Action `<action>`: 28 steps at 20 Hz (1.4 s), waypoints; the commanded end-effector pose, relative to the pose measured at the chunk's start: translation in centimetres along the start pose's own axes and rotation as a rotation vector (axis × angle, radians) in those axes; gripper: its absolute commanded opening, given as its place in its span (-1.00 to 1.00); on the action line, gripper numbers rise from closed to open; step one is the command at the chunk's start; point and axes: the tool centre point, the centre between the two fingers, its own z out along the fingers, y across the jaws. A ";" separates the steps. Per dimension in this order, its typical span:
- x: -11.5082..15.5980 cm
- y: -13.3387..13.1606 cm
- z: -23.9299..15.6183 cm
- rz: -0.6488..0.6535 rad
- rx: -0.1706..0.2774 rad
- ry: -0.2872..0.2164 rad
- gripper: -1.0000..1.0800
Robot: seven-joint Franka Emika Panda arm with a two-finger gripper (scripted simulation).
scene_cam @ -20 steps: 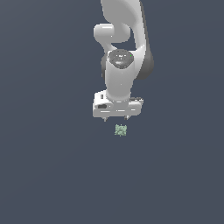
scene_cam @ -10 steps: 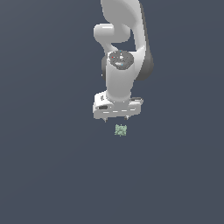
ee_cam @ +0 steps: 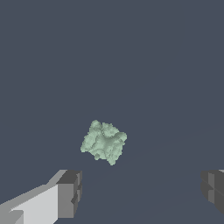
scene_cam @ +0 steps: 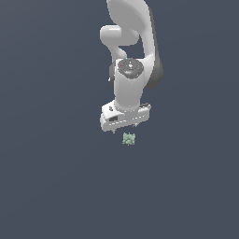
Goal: Pick up the object and move it to a goal position.
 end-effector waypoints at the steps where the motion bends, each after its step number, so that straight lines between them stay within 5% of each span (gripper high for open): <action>1: 0.0 -0.1 0.5 -0.065 -0.001 0.000 0.92; 28: -0.3 -2.2 5.4 -0.845 -0.001 0.013 0.92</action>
